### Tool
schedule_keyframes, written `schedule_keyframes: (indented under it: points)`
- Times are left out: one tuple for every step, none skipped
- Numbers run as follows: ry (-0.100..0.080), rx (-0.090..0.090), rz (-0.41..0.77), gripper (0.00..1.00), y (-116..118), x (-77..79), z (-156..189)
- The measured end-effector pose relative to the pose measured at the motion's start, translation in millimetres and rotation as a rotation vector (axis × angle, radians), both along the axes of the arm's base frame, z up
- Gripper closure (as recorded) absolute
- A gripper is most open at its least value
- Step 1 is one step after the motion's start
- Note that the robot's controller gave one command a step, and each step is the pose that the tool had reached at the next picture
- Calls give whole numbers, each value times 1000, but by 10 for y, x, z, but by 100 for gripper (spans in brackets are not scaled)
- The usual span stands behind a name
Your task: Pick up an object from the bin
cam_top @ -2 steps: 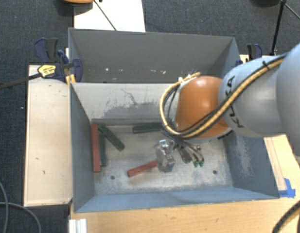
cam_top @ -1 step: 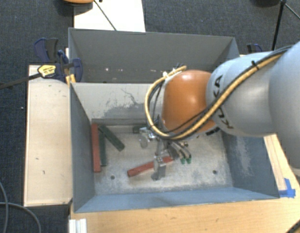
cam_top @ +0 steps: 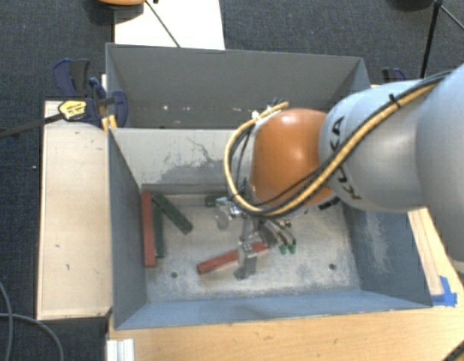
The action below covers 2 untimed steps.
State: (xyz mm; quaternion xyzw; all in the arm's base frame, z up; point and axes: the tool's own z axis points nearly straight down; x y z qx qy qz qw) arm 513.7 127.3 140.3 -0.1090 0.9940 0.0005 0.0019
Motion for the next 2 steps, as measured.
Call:
schedule_keyframes:
  points:
    - [3, -1, -53, 100, -306, -299, -701]
    - [-3, 1, -53, 0, -301, -273, -684]
